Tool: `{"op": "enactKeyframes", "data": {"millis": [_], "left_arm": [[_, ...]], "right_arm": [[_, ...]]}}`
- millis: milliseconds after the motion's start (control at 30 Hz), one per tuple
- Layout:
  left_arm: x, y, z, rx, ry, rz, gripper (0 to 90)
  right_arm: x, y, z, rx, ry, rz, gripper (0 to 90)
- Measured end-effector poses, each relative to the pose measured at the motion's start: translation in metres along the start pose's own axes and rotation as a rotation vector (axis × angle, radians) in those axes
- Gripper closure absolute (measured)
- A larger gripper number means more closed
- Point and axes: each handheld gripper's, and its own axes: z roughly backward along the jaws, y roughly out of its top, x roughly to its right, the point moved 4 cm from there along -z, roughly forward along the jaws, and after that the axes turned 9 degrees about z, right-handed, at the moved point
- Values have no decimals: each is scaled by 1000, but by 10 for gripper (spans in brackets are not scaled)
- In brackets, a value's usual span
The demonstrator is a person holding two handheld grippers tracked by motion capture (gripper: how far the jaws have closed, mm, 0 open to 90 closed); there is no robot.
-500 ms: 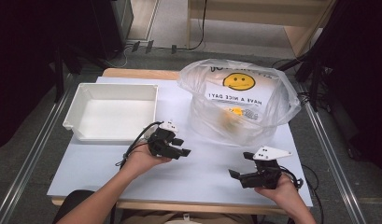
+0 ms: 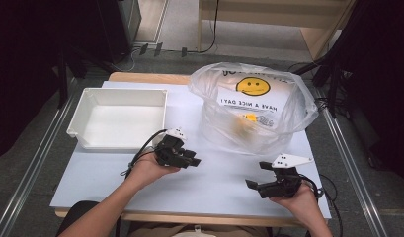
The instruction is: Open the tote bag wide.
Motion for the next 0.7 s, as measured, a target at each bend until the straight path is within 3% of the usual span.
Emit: {"op": "enactKeyframes", "data": {"millis": [67,233,467,600,700], "left_arm": [[-3,0,-1,-22,6,12,515],[-6,1,3,10,12,8,504],[-8,2,2,9,17,19,477],[-8,2,3,4,18,25,471],[-8,2,3,6,14,16,471]], "right_arm": [[0,-1,1,-7,-7,1,198],[2,0,4,1,-21,15,274],[5,0,7,-2,-35,10,366],[5,0,8,-7,-26,12,404],[6,1,6,-30,7,2,415]]}}
